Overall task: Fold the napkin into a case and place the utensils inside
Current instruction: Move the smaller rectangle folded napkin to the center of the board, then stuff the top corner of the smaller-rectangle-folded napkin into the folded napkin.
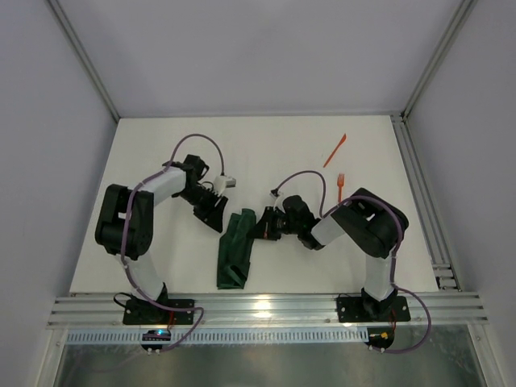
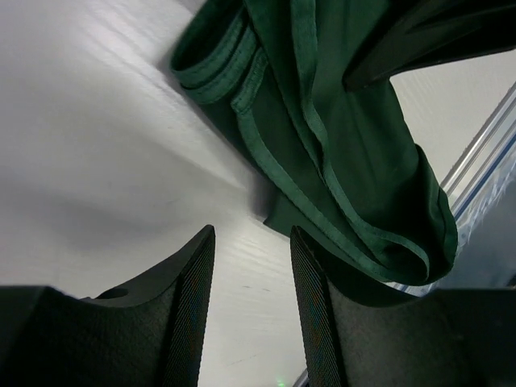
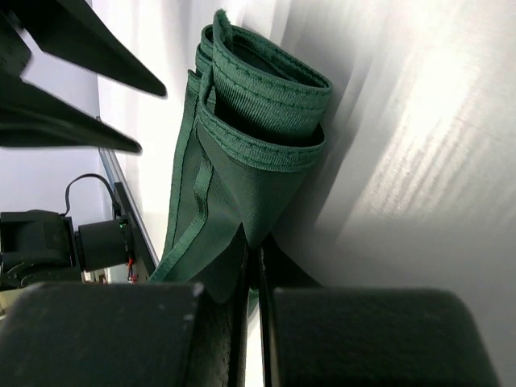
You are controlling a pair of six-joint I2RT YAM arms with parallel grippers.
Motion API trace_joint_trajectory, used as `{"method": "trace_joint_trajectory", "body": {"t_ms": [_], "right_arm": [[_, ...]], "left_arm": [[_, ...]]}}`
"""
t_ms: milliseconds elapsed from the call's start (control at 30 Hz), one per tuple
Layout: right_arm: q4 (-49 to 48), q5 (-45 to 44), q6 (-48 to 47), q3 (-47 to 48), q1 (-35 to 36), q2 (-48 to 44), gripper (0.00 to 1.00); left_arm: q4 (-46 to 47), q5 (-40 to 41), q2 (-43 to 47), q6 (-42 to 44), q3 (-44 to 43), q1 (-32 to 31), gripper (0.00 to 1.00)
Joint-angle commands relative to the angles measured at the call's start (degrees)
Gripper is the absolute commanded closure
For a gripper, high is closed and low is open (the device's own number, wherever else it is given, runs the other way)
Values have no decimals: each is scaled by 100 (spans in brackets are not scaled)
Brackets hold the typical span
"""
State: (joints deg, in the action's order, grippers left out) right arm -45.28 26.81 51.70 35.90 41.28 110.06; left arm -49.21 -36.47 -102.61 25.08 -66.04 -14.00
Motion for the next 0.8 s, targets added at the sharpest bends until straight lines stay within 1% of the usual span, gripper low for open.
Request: {"method": "trace_joint_trajectory", "body": {"t_ms": [0, 100, 267, 367, 400, 467, 500, 567, 600, 633, 667, 700, 767], "right_arm": [[151, -597, 15, -250, 3, -134, 96], [160, -686, 42, -268, -6, -152, 96], [159, -642, 50, -189, 3, -55, 96], [195, -642, 24, -171, 3, -55, 95], [212, -650, 33, -188, -6, -55, 89], [230, -659, 24, -197, 3, -99, 85], [247, -685, 15, -189, -6, -99, 80], [448, -747, -89, -145, 12, -177, 76], [528, -825, -134, -127, 12, -204, 74], [624, -861, -186, -110, 21, -239, 69], [782, -914, -239, -92, 29, -335, 68], [871, -966, -361, -92, 21, -397, 66], [1256, -1221, -529, -92, 21, -642, 62]], "left_arm": [[-115, -79, -145, 199, 47, -191, 55], [-264, -88, -233, 287, 21, -261, 55], [-238, -255, -444, 322, 91, -401, 58], [-194, -597, -629, 313, 39, -446, 59], [-185, -650, -655, 305, 13, -454, 62], [-159, -590, -690, 269, -84, -498, 67], [-133, -546, -708, 226, -102, -559, 70], [-62, -484, -795, 208, -137, -621, 74], [-71, -493, -831, 208, -155, -656, 83], [-88, -493, -857, 208, -181, -665, 88], [-115, -493, -892, 208, -198, -674, 92], [-115, -493, -893, 208, -242, -666, 99], [-89, -467, -849, 208, -269, -665, 100]]}}
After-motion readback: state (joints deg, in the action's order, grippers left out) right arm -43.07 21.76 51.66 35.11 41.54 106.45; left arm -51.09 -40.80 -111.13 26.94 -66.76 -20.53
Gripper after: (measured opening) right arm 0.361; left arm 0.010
